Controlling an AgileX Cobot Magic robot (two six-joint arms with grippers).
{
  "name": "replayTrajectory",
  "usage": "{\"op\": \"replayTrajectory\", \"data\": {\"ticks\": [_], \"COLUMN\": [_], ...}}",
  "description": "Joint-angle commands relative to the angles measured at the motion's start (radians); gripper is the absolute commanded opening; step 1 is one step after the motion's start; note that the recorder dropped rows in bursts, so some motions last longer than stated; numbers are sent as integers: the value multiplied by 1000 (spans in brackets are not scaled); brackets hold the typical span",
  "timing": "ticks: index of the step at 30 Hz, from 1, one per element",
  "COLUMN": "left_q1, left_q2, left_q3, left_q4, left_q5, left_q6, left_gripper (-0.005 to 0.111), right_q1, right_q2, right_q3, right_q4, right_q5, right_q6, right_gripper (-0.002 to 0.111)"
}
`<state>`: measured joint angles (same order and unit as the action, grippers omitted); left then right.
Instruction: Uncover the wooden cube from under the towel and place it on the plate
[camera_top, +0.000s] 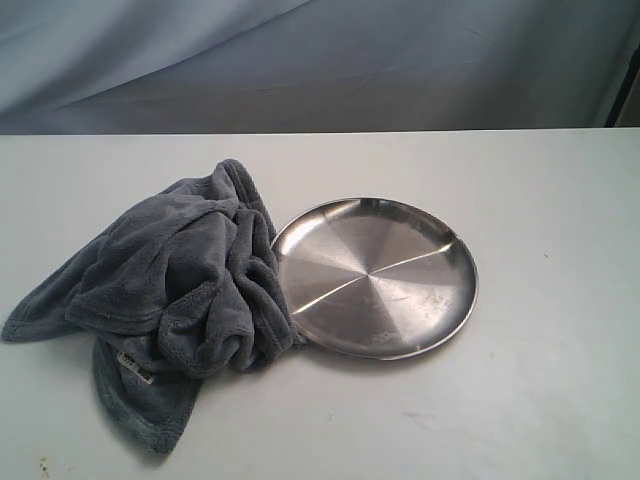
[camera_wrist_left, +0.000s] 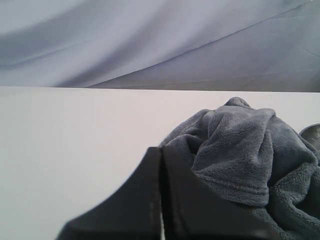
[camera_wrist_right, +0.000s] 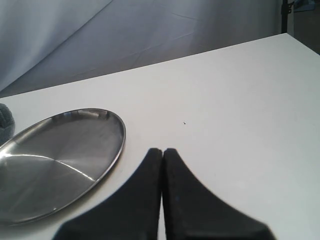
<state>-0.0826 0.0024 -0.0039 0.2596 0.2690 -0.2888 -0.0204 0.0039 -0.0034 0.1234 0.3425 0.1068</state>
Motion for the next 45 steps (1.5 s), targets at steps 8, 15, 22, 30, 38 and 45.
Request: {"op": "replayTrajectory", "data": {"ticks": [8,15,22,30,38,45], "left_q1": [3,3,3,3,3,3], "left_q2": [-2,-2,-2,-2,-2,-2], "left_q3": [4,4,4,4,-126,-327], "left_q4": [-8,-8,-8,-97,-97,-87], "left_q5": [-50,-113,-220,-386,-129,55], "left_q6": [6,4,4,-107,-190,-174], "left_gripper": [0,0,0,0,0,0], "right_q1": [-3,-3,-3,-3,-3,-3], "right_q2": [-4,-4,-4,-4,-4,-4], "right_q3": [3,3,3,3,3,3], "right_q4": [-15,-15,-15,-15,-15,-15], "right_q5": [-2,-2,-2,-2,-2,-2], "right_q6": [-1,-1,-1,-1,-1,-1], "right_gripper": [0,0,0,0,0,0]}}
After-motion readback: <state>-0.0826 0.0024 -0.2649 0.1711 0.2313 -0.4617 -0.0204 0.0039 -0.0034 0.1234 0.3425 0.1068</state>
